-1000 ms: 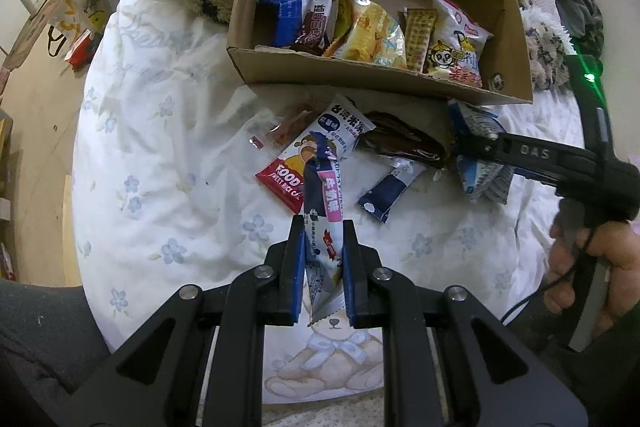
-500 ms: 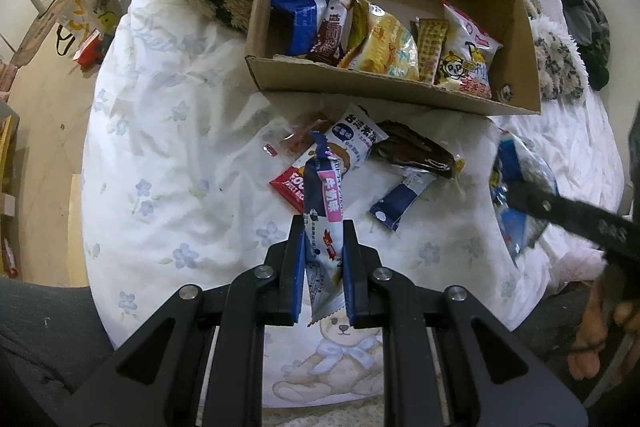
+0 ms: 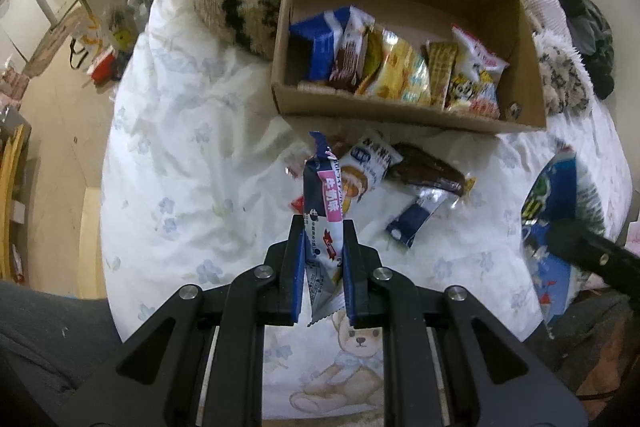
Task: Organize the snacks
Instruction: 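Carry the stick bar and chip bag into the box and open both tools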
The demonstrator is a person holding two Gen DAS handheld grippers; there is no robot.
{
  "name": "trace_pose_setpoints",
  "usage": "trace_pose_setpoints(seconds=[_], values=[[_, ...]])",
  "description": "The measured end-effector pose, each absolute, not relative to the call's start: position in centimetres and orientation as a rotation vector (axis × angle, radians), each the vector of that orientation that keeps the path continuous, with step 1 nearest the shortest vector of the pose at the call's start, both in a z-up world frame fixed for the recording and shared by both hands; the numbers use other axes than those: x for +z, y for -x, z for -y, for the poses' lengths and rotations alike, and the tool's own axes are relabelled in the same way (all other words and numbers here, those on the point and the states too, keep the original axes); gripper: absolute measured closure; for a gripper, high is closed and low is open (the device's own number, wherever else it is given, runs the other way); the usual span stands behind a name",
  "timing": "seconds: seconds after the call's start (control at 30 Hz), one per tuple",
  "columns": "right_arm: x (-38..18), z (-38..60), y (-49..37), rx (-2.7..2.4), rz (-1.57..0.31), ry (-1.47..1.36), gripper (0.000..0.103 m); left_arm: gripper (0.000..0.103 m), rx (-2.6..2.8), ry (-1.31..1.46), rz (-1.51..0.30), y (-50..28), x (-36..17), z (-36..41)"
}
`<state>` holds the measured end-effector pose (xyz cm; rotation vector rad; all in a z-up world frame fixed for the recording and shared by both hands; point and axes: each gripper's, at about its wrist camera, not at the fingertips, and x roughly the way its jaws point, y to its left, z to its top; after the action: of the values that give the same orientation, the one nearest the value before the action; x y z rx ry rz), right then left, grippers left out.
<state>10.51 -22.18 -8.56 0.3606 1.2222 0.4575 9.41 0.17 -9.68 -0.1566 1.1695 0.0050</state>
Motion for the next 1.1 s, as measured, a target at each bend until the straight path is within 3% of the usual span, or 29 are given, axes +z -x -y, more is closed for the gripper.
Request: trace_pose_setpoints(seconds=[0.53, 0.73, 1.1], values=[[-1.7, 27.4, -13.1, 0.341, -0.853, -0.509, 0.043, 0.090, -0.064, 0.095, -0.962, -13.9, -1.6, -0.3], [-2.5, 28.7, -16.4, 0.285, -0.892, -0.602, 0.043, 0.090, -0.102, 0.110, -0.958, -17.8, -0.4, -0.4], [-3.7, 24.8, -22.2, 0.337, -0.955, -0.492, 0.043, 0.090, -0.131, 0.087, -0.989, -22.2, -2.5, 0.6]])
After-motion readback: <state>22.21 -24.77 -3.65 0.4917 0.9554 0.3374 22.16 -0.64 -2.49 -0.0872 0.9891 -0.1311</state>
